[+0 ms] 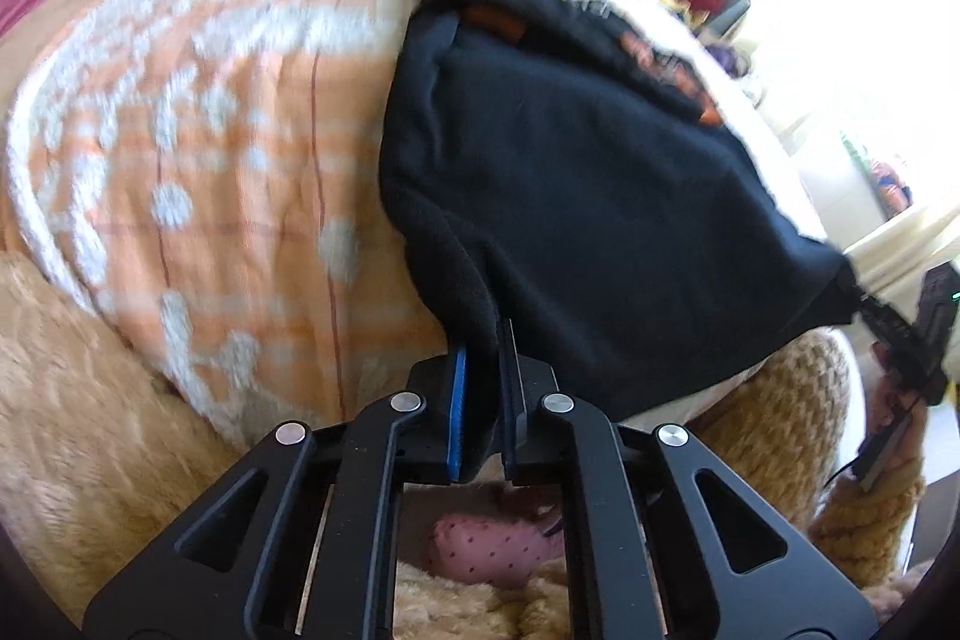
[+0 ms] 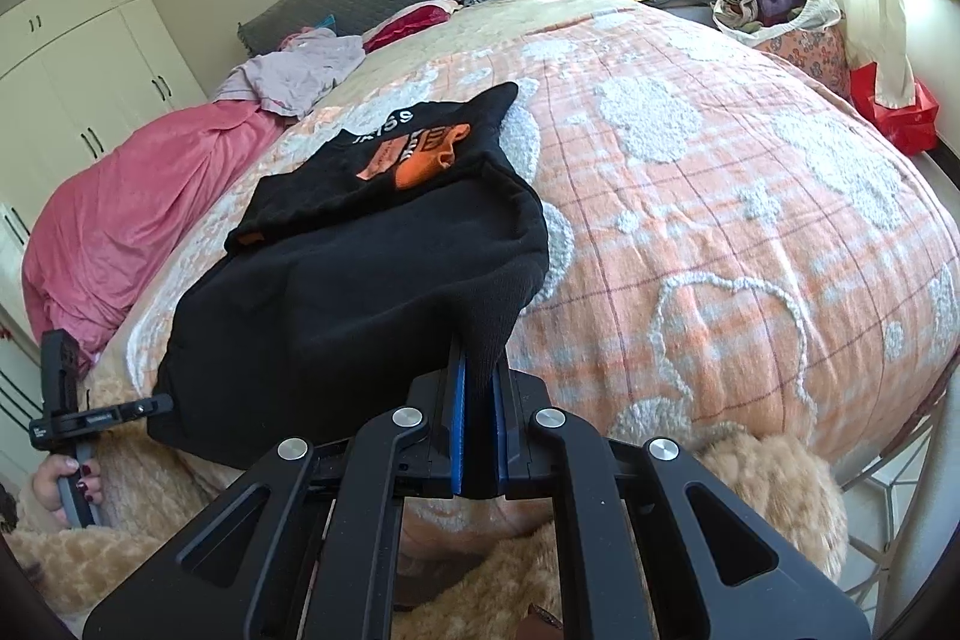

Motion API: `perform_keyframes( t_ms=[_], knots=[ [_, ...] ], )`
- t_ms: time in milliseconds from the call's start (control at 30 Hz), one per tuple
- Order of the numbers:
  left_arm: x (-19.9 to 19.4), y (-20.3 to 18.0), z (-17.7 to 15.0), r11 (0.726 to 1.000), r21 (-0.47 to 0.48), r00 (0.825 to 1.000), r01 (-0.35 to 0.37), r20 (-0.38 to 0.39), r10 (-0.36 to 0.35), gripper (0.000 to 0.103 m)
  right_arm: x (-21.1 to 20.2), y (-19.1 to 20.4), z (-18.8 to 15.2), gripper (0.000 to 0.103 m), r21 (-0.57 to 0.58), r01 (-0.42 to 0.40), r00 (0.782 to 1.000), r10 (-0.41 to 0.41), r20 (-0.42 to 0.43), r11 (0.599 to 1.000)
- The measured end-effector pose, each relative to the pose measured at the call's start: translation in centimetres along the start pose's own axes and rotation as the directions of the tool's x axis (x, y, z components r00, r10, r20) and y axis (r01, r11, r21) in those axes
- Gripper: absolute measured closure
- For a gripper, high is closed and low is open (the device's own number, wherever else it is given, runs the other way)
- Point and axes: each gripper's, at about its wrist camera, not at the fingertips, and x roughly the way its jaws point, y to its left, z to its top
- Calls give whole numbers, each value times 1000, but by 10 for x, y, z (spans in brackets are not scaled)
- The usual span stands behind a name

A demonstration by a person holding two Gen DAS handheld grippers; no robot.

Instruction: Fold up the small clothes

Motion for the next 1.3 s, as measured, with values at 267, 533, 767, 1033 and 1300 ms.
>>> perform_keyframes(
  t_ms=[267,533,767,1033,1300],
  knots=[
    [-46,-8,40,997,15,982,78,170,-80,100,-12,8,24,97,-15,-37,999,37,33,999],
    [-63,-1,75,994,-13,957,108,271,-101,100,-17,19,63,97,-35,-60,996,62,68,998],
    [-62,5,107,991,-29,943,131,313,-116,100,-8,34,103,97,-82,-37,996,43,77,996],
    [-56,10,147,991,-39,933,126,344,-105,100,16,46,153,97,-126,3,996,8,87,992],
    [-43,7,187,995,-35,932,92,356,-74,100,54,45,191,97,-127,29,998,-22,61,991]
  ],
)
